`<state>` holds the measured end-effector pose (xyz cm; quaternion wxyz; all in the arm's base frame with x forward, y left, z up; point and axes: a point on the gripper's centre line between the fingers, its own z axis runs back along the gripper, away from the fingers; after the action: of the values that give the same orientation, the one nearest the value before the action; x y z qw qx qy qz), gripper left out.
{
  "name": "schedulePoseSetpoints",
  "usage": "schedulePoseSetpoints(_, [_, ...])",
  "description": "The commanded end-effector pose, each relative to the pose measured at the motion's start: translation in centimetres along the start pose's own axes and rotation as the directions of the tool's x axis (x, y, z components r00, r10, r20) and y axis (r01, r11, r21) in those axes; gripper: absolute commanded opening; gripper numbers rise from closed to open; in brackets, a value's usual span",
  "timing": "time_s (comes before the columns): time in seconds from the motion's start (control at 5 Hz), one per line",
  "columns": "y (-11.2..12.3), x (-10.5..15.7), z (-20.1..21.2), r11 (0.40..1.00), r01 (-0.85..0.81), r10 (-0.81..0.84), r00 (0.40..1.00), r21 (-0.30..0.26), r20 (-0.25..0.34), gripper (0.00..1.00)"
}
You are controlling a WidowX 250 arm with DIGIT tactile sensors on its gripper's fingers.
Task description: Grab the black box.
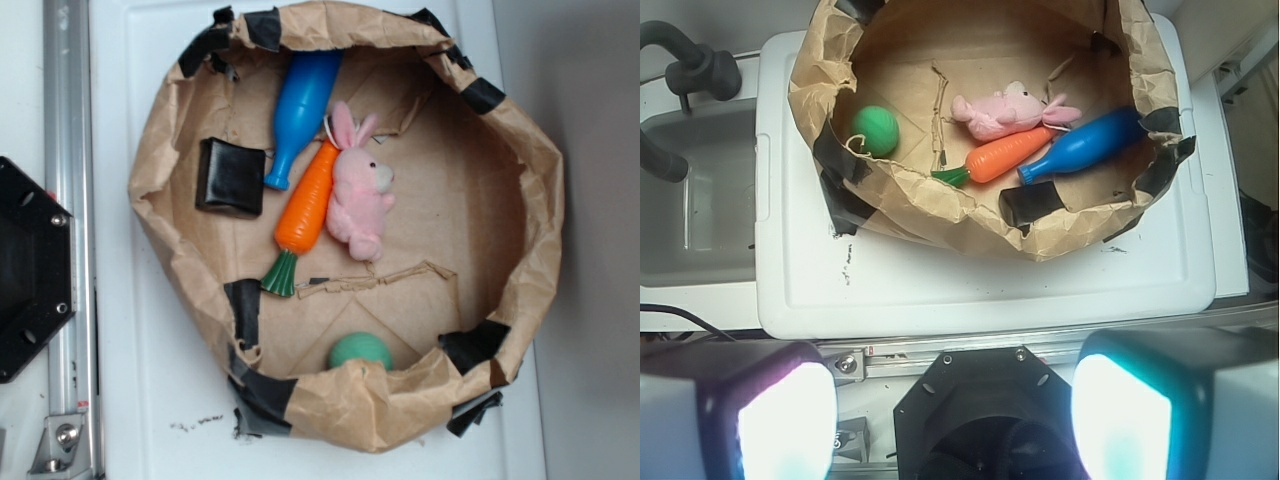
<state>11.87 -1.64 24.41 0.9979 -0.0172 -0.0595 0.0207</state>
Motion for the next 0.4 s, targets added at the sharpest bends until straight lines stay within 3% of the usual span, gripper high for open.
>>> schedulePoseSetpoints(0.0, [0.0,0.0,0.0,1.0,0.0,0.0,1.0,0.0,0.0,1.0])
schedulePoseSetpoints(0.2, [2.2,4.0,-0.3,0.997,-0.053,0.053,0.999,0.056,0.009,1.0])
